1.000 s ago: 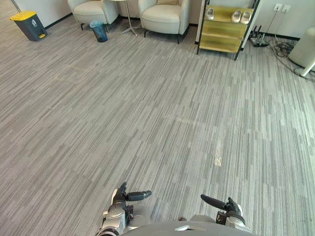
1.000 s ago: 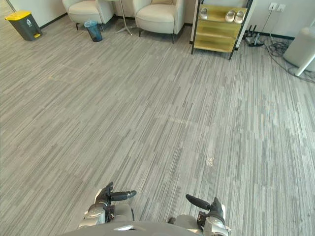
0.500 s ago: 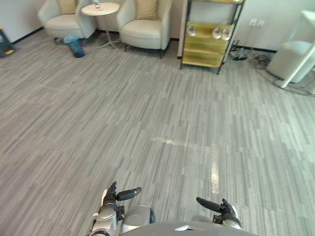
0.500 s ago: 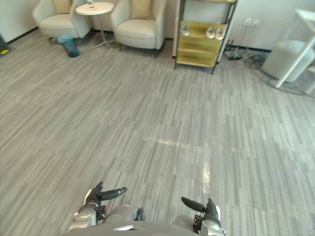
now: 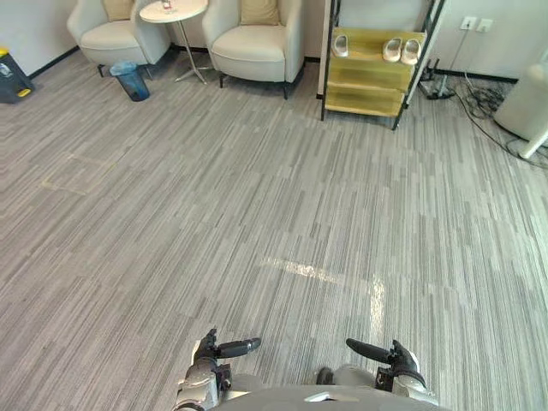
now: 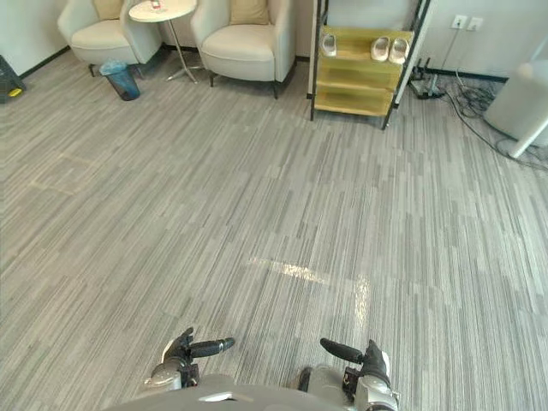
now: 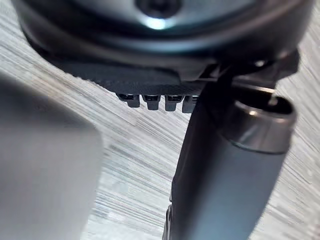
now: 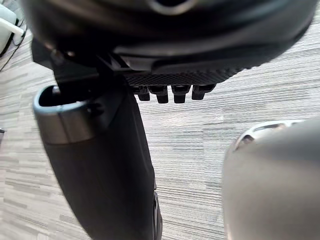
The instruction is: Pick up cushions and gather them together orderly.
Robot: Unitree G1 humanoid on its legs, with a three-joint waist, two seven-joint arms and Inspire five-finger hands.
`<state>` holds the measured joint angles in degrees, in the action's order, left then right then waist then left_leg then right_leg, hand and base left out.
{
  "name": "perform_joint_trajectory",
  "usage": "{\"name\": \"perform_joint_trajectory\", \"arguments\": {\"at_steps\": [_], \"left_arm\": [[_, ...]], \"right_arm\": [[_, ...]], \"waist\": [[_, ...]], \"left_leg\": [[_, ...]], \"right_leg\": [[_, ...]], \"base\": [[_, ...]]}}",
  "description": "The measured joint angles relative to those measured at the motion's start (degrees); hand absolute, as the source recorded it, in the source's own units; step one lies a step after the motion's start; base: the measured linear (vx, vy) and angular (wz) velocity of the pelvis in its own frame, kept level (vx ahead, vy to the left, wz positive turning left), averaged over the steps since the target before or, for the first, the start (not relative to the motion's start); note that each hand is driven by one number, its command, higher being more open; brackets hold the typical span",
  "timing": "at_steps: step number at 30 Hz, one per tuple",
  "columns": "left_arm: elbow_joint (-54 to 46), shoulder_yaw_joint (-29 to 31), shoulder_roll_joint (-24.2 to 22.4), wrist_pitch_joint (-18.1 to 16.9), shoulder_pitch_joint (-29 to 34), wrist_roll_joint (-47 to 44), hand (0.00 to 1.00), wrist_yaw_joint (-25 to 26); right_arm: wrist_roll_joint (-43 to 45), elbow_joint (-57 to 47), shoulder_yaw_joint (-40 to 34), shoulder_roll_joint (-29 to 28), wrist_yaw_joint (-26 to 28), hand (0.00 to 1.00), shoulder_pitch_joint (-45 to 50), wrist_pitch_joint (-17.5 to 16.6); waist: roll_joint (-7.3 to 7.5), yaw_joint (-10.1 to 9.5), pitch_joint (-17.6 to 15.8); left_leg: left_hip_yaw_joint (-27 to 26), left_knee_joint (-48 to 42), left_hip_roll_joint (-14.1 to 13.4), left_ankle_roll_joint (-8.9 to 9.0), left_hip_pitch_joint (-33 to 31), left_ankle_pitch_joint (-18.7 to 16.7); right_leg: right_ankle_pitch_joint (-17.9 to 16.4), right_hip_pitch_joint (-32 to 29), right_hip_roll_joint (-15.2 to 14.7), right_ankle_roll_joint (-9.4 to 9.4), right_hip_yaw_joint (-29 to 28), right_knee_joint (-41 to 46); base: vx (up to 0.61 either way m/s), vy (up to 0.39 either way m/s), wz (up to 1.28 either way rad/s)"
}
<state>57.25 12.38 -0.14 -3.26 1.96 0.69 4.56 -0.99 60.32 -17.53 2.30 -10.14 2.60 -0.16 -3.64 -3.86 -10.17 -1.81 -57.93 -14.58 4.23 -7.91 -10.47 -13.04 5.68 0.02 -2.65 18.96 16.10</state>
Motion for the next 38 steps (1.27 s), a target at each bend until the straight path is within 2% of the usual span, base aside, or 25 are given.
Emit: {"name": "perform_joint_trajectory", "arguments": {"at_steps": [2,4,5,6,7,8,10,12,15,18,19,21,22,24,25,26,28,31,38], "left_arm": [[-0.8,-0.2,0.3,0.0,0.0,0.0,1.00,0.0],[-0.9,-0.8,0.4,0.0,-0.2,0.0,1.00,0.0],[-1.0,-0.8,0.4,0.1,-0.5,0.0,1.00,0.0],[-0.8,-0.9,0.5,0.1,-0.5,0.1,1.00,0.1],[-0.7,-1.3,0.4,0.1,-0.5,-0.2,1.00,0.0],[-0.7,-1.5,0.7,0.0,-0.8,0.0,1.00,0.0],[-0.5,-2.4,2.5,-0.3,-1.1,-0.3,1.00,0.3],[-0.1,-2.4,2.5,-0.2,-1.1,-0.2,1.00,0.3],[0.3,-2.4,2.7,-0.3,-0.8,-0.1,1.00,0.3],[0.5,-2.5,2.3,0.0,-0.7,-0.1,1.00,0.0],[0.5,-2.8,2.4,0.1,-0.5,-0.1,1.00,-0.1],[0.5,-4.2,3.4,0.1,-0.5,-0.2,1.00,-0.1],[0.7,-4.9,3.9,0.1,-0.6,-0.1,1.00,0.1],[1.1,-4.9,3.9,0.1,-0.7,-0.1,1.00,0.1],[1.1,-4.9,4.0,0.0,-0.7,-0.2,1.00,0.1],[1.6,-4.8,4.1,0.0,-1.0,-0.1,1.00,0.1],[2.4,-4.6,3.1,0.1,-1.0,-0.1,1.00,0.2],[2.8,-4.6,2.6,0.1,-0.5,-0.1,1.00,0.1],[3.3,-5.2,3.4,0.1,-0.3,-0.1,1.00,0.0]], "right_arm": [[0.2,0.0,0.0,-0.4,-0.1,1.00,0.4,0.0],[0.2,0.2,-0.4,-0.5,-0.1,1.00,0.3,0.1],[0.7,0.2,-0.6,-0.7,-0.2,1.00,0.3,0.2],[0.9,0.1,-1.2,-0.9,-0.2,1.00,0.3,0.2],[1.0,0.1,-1.8,-0.6,-0.2,1.00,0.5,0.2],[1.0,0.2,-1.6,-0.9,-0.2,1.00,0.4,0.2],[1.0,0.2,-1.5,-2.6,-0.2,1.00,0.5,0.3],[1.0,0.2,-1.6,-2.6,0.0,1.00,0.4,0.5],[0.5,0.0,-1.6,-2.6,0.0,1.00,0.4,0.2],[-0.3,0.4,-1.5,-2.2,0.2,1.00,0.6,0.2],[-0.3,0.2,-1.7,-2.0,0.1,1.00,0.4,0.5],[-0.1,-0.2,-1.7,-2.2,0.1,1.00,0.3,0.4],[-0.2,-0.3,-1.2,-2.6,0.2,1.00,0.4,0.3],[-0.2,-0.6,-0.4,-2.6,0.3,1.00,0.4,0.0],[-0.2,-0.6,-0.3,-2.7,0.3,1.00,0.5,-0.1],[-0.1,-0.3,-0.6,-2.5,0.3,1.00,0.5,-0.1],[-0.2,0.1,-1.6,-1.9,0.4,1.00,0.5,0.0],[-0.1,0.3,-2.7,-1.5,0.3,1.00,0.6,0.2],[-0.1,1.8,-3.9,-1.4,0.2,1.00,0.7,0.2]], "waist": [[0.52,-0.28,-0.1],[0.54,-0.29,-0.1],[0.71,-0.31,-0.2],[0.86,-0.32,-0.3],[0.32,-0.50,-0.3],[1.49,-0.76,-0.8],[4.16,-0.66,-0.7],[4.22,-0.82,-0.8],[3.90,-1.22,-0.2],[3.65,-1.25,0.0],[3.44,-1.12,0.0],[4.77,-0.70,-0.4],[5.30,-0.40,-0.2],[5.38,-0.36,-0.1],[5.99,-0.43,0.1],[5.92,-0.25,0.5],[4.34,-0.34,1.0],[3.39,0.31,1.5],[4.11,0.56,2.6]], "left_leg": [[-3.0,-1.3,-0.2,-0.23,-3.8,-2.2],[-3.8,5.2,0.4,-0.08,-5.0,-3.8],[-3.9,13.8,1.8,-0.01,-5.0,-4.3],[-3.1,25.1,4.2,-0.10,-4.6,-2.6],[-1.5,32.9,6.1,0.04,-3.7,4.3],[-2.1,33.1,7.0,-0.17,-2.9,4.4],[-2.2,35.4,10.0,-1.04,-1.8,4.4],[-2.7,34.5,10.6,-1.92,-1.0,3.7],[-4.1,35.2,10.3,-2.08,1.2,2.4],[-5.3,38.0,10.1,-2.16,3.5,1.6],[-5.8,39.2,10.1,-2.28,4.8,1.7],[-5.8,40.2,10.7,-2.66,6.9,1.5],[-5.3,40.4,10.8,-2.92,7.7,1.2],[-4.6,40.6,10.8,-2.64,7.9,1.2],[-4.2,40.1,11.5,-2.05,7.6,1.1],[-3.4,39.7,11.8,-1.69,7.2,0.8],[-3.4,40.5,10.9,-0.92,6.5,1.3],[-3.1,42.0,10.1,-0.30,7.6,1.7],[-2.9,44.9,9.4,0.28,9.1,2.1]], "right_leg": [[0.1,4.4,0.1,0.20,-0.7,-3.6],[0.3,6.0,-0.1,0.47,-1.0,-4.9],[0.3,6.7,-0.7,0.62,-1.3,-5.3],[0.0,6.9,-1.7,1.80,-1.6,-5.0],[-1.1,7.3,-2.0,3.87,-2.3,-4.6],[-1.7,7.6,-2.9,4.84,-2.6,-4.7],[-1.3,8.0,-5.1,5.19,-4.9,-6.4],[-1.0,9.1,-5.9,5.73,-5.6,-6.0],[0.0,9.5,-6.2,6.37,-8.1,-5.3],[-0.1,5.8,-6.9,6.63,-10.1,2.3],[-0.1,2.1,-7.8,6.68,-10.5,10.2],[0.3,-2.1,-9.6,7.42,-10.6,21.4],[-3.6,-4.1,-10.4,6.87,-10.8,23.9],[-4.8,-6.0,-9.9,6.64,-11.0,19.2],[-2.8,-6.7,-9.7,6.94,-10.9,13.5],[-3.4,-5.5,-9.6,7.15,-10.6,11.4],[-3.5,-4.6,-8.4,7.05,-10.1,7.2],[-3.1,-2.8,-7.1,6.58,-9.8,4.5],[0.4,0.9,-5.1,6.48,-9.5,-3.2]], "base": [[0.26,-0.012,-0.14],[0.24,0.059,-0.14],[0.29,0.156,-0.10],[0.34,0.228,-0.14],[0.34,0.223,-0.10],[0.27,0.147,-0.02],[0.25,0.095,0.19],[0.17,0.071,0.12],[0.08,0.032,-0.30],[0.05,0.032,-0.31],[0.05,-0.011,-0.20],[0.05,-0.041,0.00],[0.04,-0.087,0.22],[0.04,-0.120,0.25],[0.04,-0.126,0.27],[0.06,-0.117,0.18],[0.07,-0.141,0.01],[0.06,-0.138,-0.01],[0.06,-0.021,0.00]]}}
